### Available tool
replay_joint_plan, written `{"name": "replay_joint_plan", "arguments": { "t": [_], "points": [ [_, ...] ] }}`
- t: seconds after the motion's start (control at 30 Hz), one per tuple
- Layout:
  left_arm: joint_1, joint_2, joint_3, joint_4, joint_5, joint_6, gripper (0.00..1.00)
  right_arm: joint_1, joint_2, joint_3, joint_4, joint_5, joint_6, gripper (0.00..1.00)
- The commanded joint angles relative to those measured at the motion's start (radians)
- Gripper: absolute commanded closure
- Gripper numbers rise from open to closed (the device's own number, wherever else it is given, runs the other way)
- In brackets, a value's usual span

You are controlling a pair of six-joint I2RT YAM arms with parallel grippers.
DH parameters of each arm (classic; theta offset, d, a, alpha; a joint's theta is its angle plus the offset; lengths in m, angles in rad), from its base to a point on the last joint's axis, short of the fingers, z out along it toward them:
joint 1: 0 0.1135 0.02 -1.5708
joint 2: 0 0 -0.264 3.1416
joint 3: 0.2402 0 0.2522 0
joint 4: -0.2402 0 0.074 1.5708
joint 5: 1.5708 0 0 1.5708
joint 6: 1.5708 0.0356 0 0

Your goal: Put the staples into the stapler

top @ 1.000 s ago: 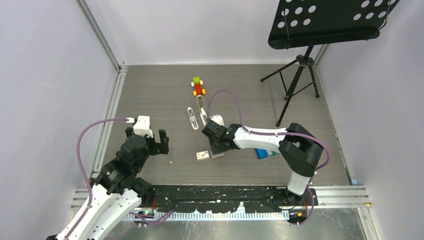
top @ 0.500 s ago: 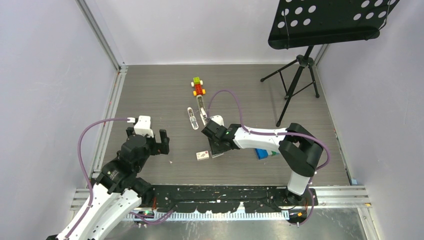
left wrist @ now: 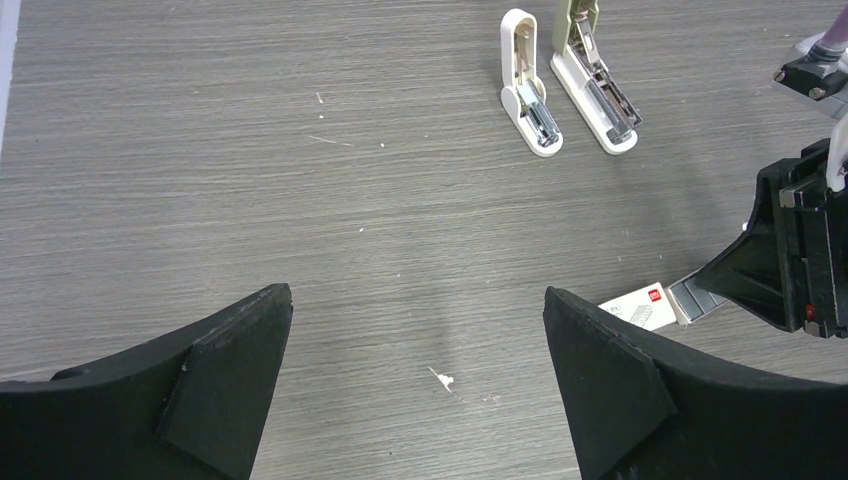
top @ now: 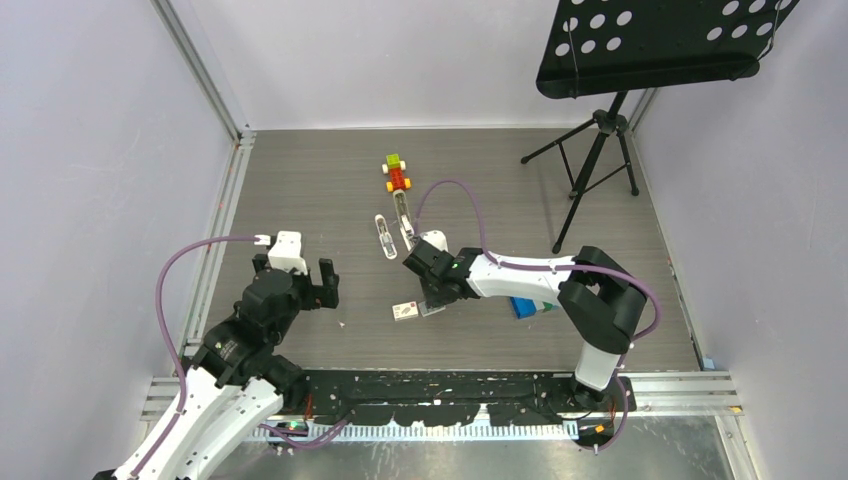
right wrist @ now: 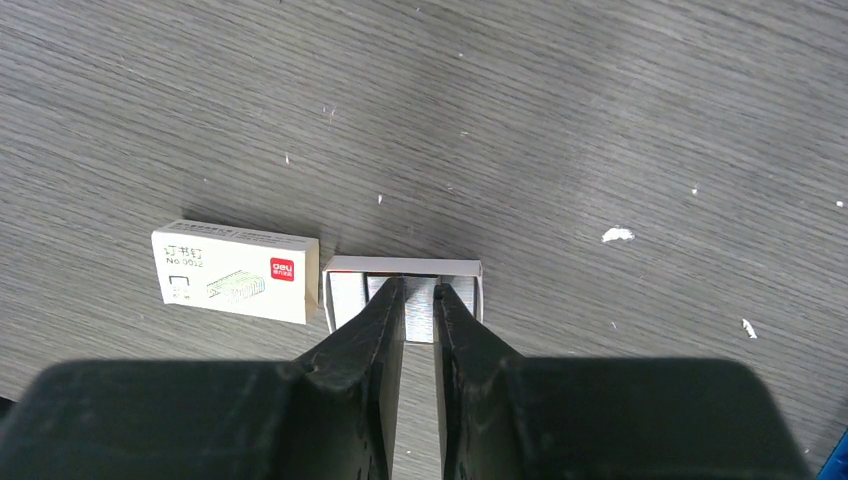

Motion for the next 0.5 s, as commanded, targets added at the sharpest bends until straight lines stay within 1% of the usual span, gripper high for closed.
{"name": "replay_joint_plan", "arguments": {
  "t": [0.0, 0.27, 0.4, 0.47],
  "points": [
    [0.004, -0.005, -0.003, 0.045, 0.009, 0.01, 0.0, 0.009, -0.043, 0.012, -0.011, 0.005, -0.01, 0.79],
    [0.004, -0.013, -0.004, 0.044, 0.005, 0.01, 0.0, 0.016, -0.09, 0.009, -0.02, 0.027, -0.026, 0.88],
    [0.006, -0.016, -0.004, 0.044, 0.004, 0.01, 0.0, 0.019, -0.107, 0.003, -0.023, 0.047, -0.026, 0.89],
    [0.006, -0.015, -0.005, 0.044, 0.004, 0.01, 0.0, 0.019, -0.102, 0.004, -0.025, 0.051, -0.019, 0.86]
  ]
}}
